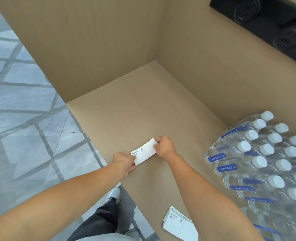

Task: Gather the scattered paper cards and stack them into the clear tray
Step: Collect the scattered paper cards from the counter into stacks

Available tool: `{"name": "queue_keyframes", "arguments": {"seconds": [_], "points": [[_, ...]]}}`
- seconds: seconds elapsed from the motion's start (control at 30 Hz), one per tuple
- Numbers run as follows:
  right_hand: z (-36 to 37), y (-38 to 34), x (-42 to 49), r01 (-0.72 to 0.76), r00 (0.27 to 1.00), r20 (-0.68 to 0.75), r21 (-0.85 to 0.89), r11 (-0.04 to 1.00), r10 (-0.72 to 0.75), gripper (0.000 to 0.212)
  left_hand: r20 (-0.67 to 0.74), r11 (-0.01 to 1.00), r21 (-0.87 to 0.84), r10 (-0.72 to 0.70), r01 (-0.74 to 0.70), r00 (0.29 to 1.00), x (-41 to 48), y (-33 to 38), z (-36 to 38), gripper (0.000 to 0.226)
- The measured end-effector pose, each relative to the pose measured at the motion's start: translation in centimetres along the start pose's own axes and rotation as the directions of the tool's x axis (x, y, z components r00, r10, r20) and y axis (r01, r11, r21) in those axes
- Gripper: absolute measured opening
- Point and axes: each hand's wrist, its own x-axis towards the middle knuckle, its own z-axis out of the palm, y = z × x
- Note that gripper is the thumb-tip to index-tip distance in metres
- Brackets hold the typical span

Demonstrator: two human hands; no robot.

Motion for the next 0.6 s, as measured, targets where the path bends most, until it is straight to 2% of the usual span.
{"name": "queue_keyframes", "arguments": {"seconds": [0.1, 0.17, 0.4, 0.5, 0.6], "points": [[-0.7, 1.6, -1.6, -0.056, 0.998, -0.025, 0.108, 0.993, 0.059, 0.045, 0.028, 0.996, 0.062, 0.057, -0.059, 0.998, -0.8, 0.5, 0.3, 0.020], [-1.1, 3.1, -2.9, -0.082, 0.995, -0.040, 0.149, 0.985, 0.089, 0.043, 0.076, 0.988, 0.114, 0.098, -0.106, 0.992, -1.7, 0.8, 0.7, 0.014], [-1.4, 8.4, -7.8, -0.139, 0.980, -0.101, 0.285, 0.948, 0.173, 0.008, 0.214, 0.953, 0.205, 0.179, -0.223, 0.960, -5.2, -0.1, 3.1, 0.012], [-1.3, 10.6, -10.1, -0.160, 0.966, -0.133, 0.368, 0.916, 0.222, 0.005, 0.258, 0.931, 0.253, 0.198, -0.264, 0.946, -6.6, -1.2, 4.2, 0.020], [-0.8, 13.0, -12.6, -0.202, 0.948, -0.134, 0.439, 0.875, 0.287, 0.003, 0.305, 0.904, 0.309, 0.199, -0.294, 0.931, -8.0, -2.8, 5.4, 0.016]]}}
